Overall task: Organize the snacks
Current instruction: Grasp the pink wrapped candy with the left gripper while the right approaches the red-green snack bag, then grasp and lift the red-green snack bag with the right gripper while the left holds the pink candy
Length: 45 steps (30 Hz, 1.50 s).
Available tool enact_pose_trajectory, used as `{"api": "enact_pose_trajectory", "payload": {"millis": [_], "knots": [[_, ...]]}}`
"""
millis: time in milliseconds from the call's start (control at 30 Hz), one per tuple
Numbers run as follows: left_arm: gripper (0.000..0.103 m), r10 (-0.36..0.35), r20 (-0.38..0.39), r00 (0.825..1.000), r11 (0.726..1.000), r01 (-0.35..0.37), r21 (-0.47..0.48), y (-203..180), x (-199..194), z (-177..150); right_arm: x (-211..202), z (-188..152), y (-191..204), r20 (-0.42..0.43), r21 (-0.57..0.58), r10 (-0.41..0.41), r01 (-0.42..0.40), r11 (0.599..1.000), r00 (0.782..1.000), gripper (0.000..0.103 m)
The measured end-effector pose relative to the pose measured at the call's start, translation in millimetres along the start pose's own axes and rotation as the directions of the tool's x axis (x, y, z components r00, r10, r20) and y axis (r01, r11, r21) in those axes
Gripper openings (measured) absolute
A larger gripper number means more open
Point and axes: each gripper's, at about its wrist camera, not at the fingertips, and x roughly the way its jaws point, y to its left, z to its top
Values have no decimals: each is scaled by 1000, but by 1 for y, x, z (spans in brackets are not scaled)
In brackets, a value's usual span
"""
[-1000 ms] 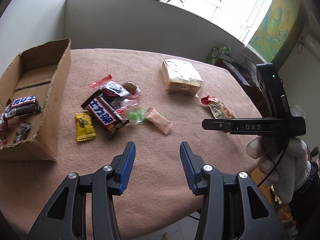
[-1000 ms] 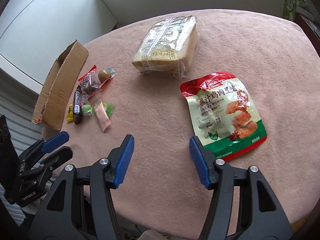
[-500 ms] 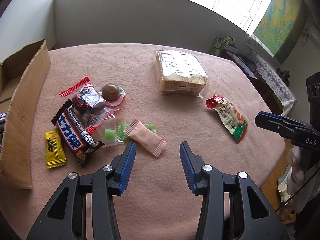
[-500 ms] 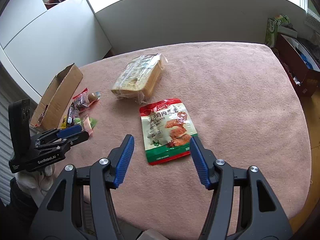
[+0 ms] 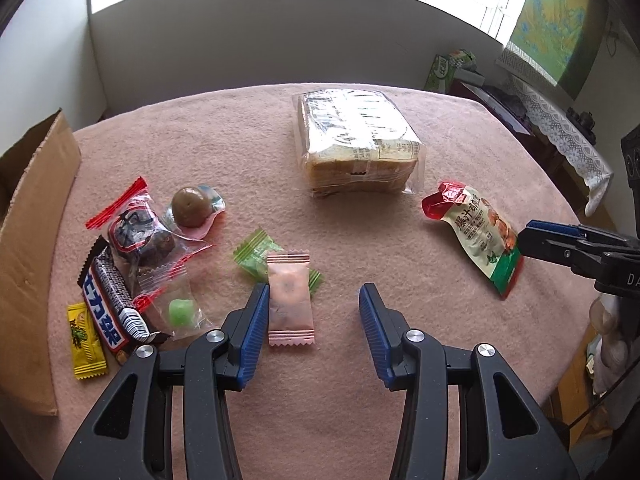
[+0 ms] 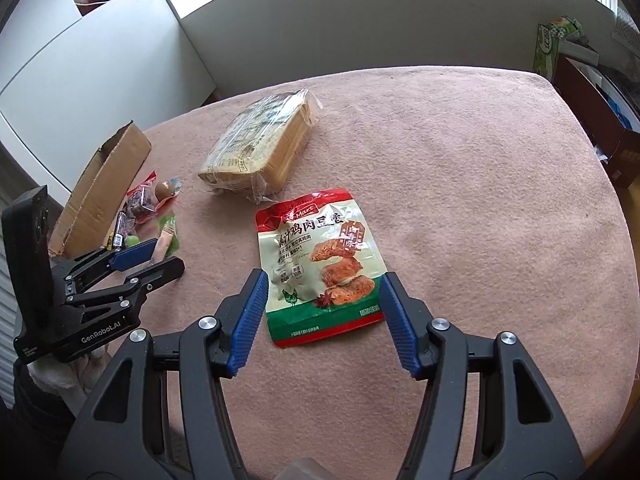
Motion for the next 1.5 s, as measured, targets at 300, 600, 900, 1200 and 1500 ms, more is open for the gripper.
{"api": "enact_pose_trajectory", "payload": {"millis": [300,600,900,1200,1500], "knots": [[25,39,13,999,999,-39,-10,8,-4,-4,26,9,31,-4,-176,-147,145,974,989,76],[19,28,18,999,999,-27,-22,21,-13,-11,38,12,37,-44,-257,-204,186,948,978,80],[19,1,16,1000,999,0,-54,26,-21,-18,33,8,36,-61,-247,-175,155,957,983,62],[19,-7,13,1000,998,8,-62,28,-27,-22,26,8,34,-58,-210,-151,136,968,987,44],[19,-10,17,1000,997,11,-71,29,-31,-25,17,9,33,-36,-173,-116,108,979,993,31]]}}
